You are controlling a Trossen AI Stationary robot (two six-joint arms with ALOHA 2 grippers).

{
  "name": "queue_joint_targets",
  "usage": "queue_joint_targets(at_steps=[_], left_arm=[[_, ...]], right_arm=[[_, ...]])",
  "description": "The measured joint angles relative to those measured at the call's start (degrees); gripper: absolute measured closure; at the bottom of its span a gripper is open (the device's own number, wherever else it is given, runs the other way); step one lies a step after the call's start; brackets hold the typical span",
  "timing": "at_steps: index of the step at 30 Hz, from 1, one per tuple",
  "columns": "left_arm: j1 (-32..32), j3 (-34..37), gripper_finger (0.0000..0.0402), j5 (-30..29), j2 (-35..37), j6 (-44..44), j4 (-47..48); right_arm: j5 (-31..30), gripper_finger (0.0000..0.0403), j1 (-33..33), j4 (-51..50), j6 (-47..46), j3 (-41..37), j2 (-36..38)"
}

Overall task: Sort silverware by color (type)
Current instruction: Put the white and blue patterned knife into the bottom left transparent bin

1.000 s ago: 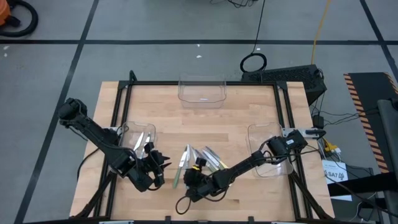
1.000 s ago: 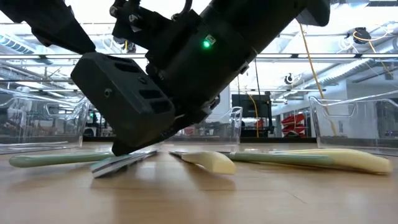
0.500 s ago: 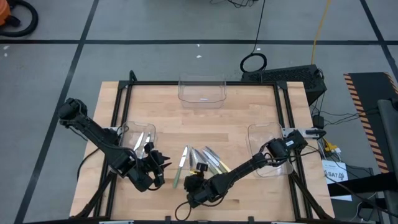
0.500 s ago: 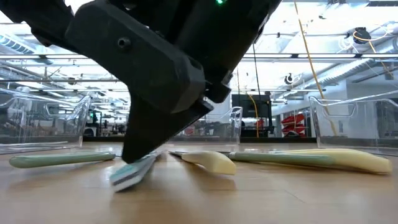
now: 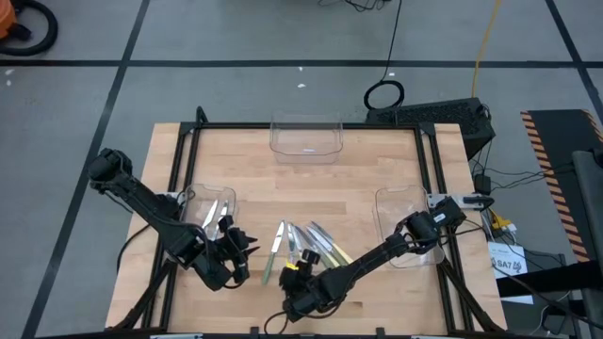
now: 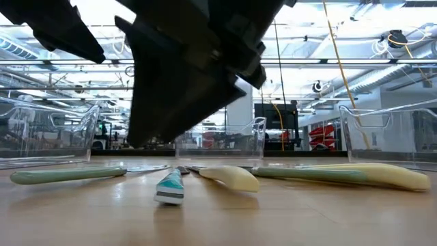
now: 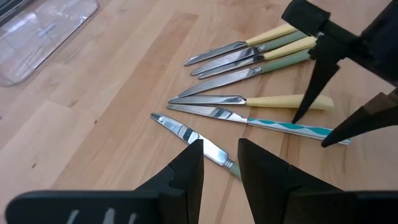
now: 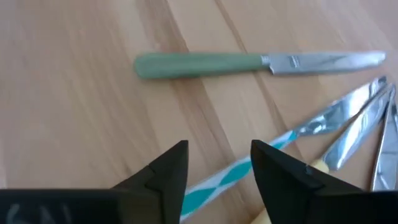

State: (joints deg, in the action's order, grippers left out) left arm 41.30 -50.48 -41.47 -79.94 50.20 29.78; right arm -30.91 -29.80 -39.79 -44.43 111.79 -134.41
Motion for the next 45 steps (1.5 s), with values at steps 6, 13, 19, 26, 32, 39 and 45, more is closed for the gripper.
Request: queue_joint_targets(at_steps=[6,13,19,26,32,39,45], left_arm=[[0.00,0.00,0.0293,0.00,0.00,0.11,-0.07],[-0.02,0.00,0.0293,0.00,0.02,0.17,-0.04],[-0.01,-0.01,0.0293,0.00,0.00,0.50,-0.05],[-0.02,0.00,0.0293,0.00,0.00,-0.75,0.04],[-0.02,-0.02,0.0293,-0.03,0.00,-2.41,0.04],[-0.90,-0.01,0.0293,-0.24,0.01,-5.53,0.09],[-2.43,0.00,0.0293,-0.39,0.00,-7.76,0.09]], right_arm=[[0.65,0.0183,0.20,-2.40,-1.20,-0.04,-0.57],[-0.28,0.0162,1.24,-2.09,-2.06,-0.82,-1.06],[4.83,0.0186,2.95,-1.60,-1.59,-1.33,-3.44],[5.76,0.0256,3.72,-3.53,0.61,-1.42,-4.32],[5.89,0.0352,4.62,-6.02,1.81,-1.44,-4.48],[4.95,0.0376,6.03,-7.45,6.97,-0.79,-3.66],[1.08,0.0381,5.02,-11.49,9.82,-1.20,0.41]])
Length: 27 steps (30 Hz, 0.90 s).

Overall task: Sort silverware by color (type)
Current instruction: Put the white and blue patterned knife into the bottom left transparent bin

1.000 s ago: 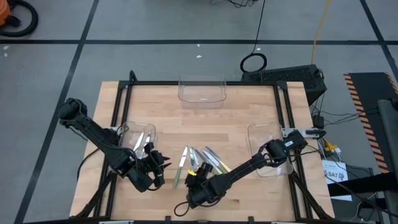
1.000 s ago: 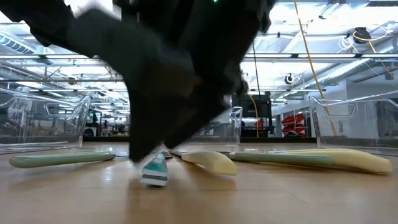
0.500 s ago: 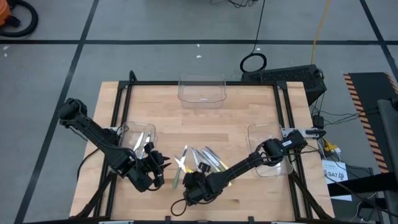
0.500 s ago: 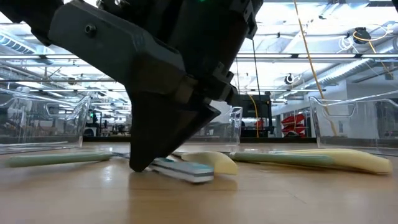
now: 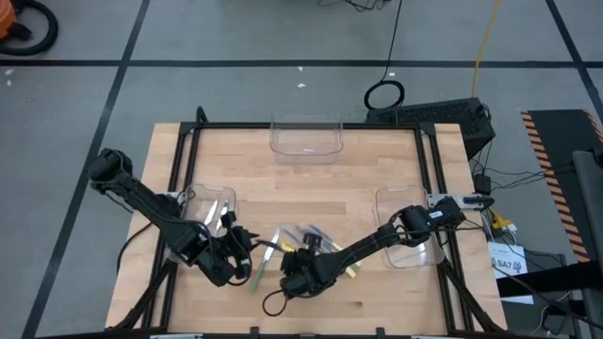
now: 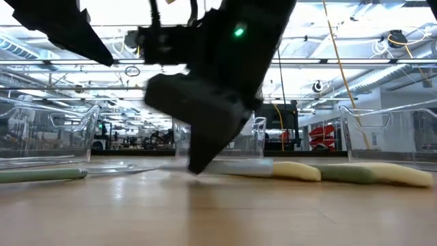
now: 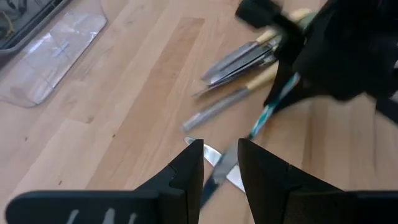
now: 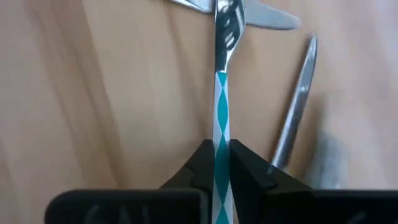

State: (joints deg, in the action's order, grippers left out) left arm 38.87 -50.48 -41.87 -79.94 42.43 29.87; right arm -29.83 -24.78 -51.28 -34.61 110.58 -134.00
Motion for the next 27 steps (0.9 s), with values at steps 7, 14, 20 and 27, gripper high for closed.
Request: queue_joint_targets(at_steps=[7,14,20,27], left_arm=[[-1.51,-0.01,0.0293,-0.11,0.00,-2.56,-0.07],[-3.12,-1.41,0.0293,-0.12,0.00,-4.83,0.01],[-3.63,-4.69,0.0293,-0.21,0.00,-8.23,0.05],[-3.61,-9.85,0.0293,-0.33,0.00,-13.33,0.05]], right_arm=[[-5.47,0.0381,-2.74,-6.42,-0.69,0.25,6.98],[-7.08,0.0381,-5.49,-10.97,-1.03,0.31,11.64],[-11.18,0.0381,-8.27,-20.44,-6.38,0.26,15.48],[-13.82,0.0381,-12.59,-29.47,-13.45,0.33,18.52]])
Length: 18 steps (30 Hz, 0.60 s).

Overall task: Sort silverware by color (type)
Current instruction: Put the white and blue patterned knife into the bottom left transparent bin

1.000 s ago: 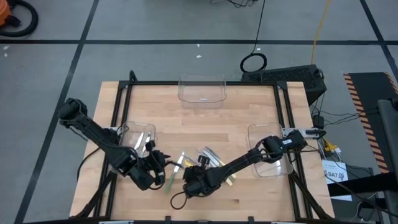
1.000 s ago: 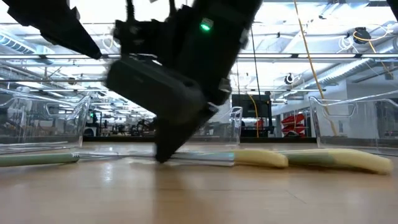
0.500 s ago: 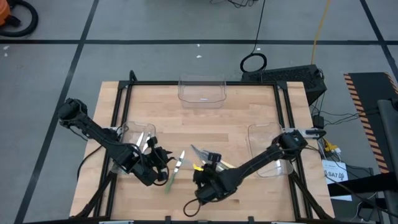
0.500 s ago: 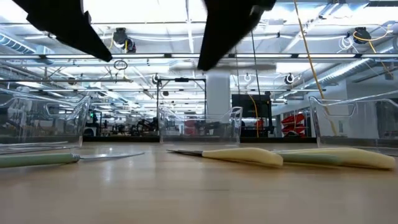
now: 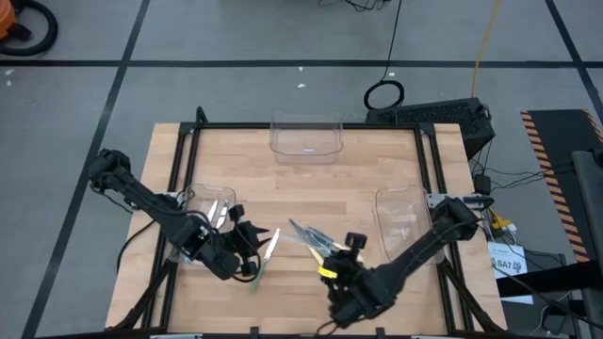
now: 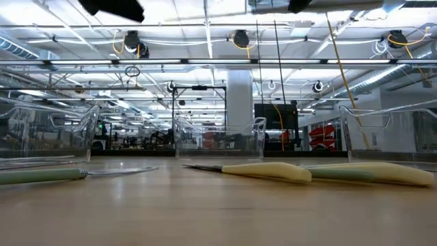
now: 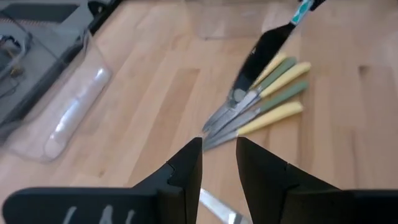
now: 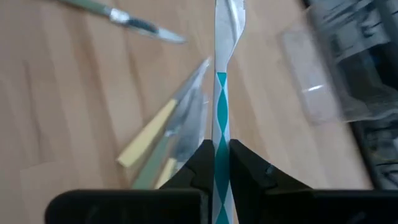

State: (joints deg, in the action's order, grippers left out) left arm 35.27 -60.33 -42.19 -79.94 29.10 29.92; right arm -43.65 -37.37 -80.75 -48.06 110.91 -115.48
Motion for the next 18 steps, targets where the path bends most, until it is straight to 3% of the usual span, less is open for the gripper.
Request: queue_joint_targets(at_steps=[10,18], left_arm=[[0.00,-1.63,0.0293,-2.94,0.02,-7.12,-0.06],[-1.54,-1.63,0.0293,-3.13,0.02,-8.43,-0.12]], right_arm=[[-9.60,0.0381,-4.90,-8.88,-5.91,-0.32,3.24],[-12.07,0.0381,-5.25,-5.55,-9.69,-12.84,11.09]])
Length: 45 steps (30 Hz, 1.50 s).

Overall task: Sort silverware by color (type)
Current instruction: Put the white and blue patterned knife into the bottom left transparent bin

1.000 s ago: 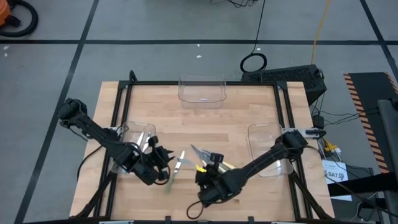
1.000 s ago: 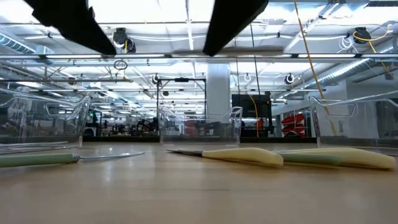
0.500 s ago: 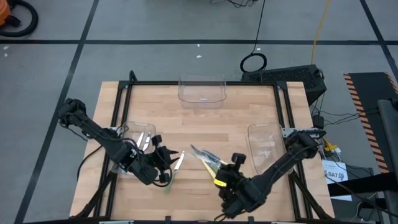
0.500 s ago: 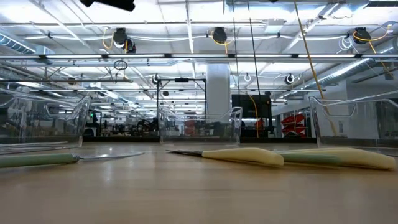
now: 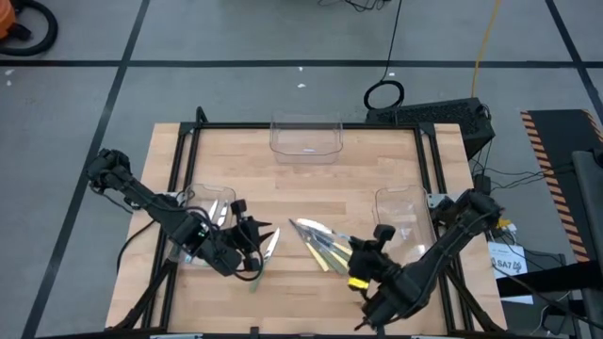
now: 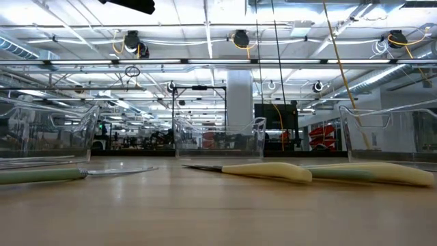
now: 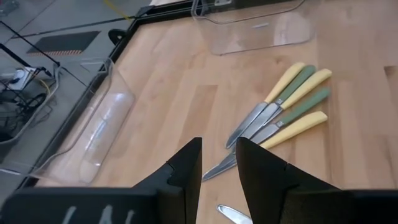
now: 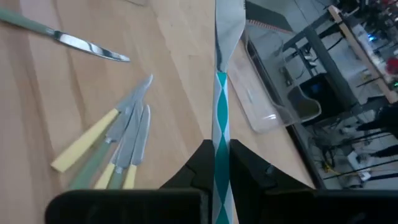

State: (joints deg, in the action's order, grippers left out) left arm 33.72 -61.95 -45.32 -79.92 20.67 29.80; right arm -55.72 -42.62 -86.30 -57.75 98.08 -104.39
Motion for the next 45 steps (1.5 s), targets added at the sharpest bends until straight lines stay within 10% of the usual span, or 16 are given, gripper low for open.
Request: queue_joint_targets(at_steps=[21,45], left_arm=[[-1.68,0.04,0.0293,3.93,-7.12,-1.92,-8.61],[-1.89,0.04,0.0273,11.06,-11.30,-12.90,-32.68]], right_arm=[[17.50,0.0381,10.45,109.64,52.47,-56.09,31.56],[32.24,0.0380,13.84,162.59,69.30,-60.10,14.74]])
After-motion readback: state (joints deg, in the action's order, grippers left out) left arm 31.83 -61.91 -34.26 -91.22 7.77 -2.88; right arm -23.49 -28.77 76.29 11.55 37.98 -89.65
